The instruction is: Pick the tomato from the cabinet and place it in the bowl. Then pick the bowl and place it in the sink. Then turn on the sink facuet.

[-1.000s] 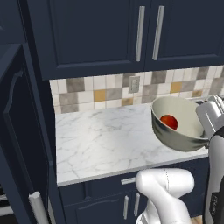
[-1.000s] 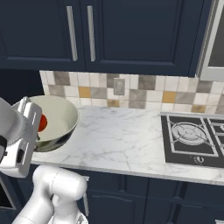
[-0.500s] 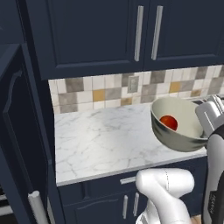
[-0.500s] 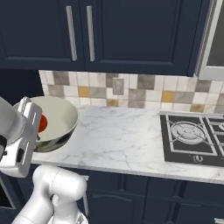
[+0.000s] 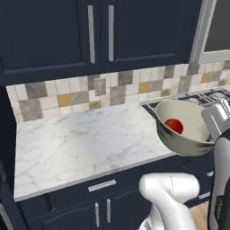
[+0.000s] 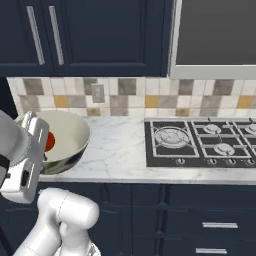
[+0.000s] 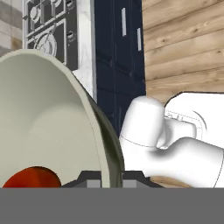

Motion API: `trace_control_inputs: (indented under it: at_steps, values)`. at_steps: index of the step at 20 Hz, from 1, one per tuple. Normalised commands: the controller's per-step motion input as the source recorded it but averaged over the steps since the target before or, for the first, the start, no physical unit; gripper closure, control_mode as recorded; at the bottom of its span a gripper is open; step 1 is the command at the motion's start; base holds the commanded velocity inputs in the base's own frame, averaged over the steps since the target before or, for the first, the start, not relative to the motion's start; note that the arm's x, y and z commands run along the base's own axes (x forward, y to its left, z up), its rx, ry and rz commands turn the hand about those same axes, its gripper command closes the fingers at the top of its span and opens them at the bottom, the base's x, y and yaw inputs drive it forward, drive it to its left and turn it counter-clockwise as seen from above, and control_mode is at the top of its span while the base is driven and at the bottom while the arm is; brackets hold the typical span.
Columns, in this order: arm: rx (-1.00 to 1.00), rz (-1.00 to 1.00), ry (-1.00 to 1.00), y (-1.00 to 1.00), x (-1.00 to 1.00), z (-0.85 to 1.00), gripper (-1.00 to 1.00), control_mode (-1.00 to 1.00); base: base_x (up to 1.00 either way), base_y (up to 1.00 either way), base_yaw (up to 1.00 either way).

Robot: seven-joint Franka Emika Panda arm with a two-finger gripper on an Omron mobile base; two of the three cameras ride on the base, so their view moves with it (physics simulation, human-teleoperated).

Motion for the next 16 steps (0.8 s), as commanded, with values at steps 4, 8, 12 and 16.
trace_control_inputs:
  at_steps: [4, 8, 12, 16]
  values:
    - [0.0, 0.0, 0.0, 0.0, 0.0, 0.0, 1.0, 1.0, -0.04, -0.74, -0.55]
    - [0.0, 0.0, 0.0, 0.0, 0.0, 0.0, 1.0, 1.0, -0.25, -0.73, -0.58]
    - [0.0, 0.0, 0.0, 0.0, 0.0, 0.0, 1.0, 1.0, -0.42, -0.59, -0.59]
    - [0.0, 0.0, 0.0, 0.0, 0.0, 0.0, 1.0, 1.0, -0.41, -0.55, -0.58]
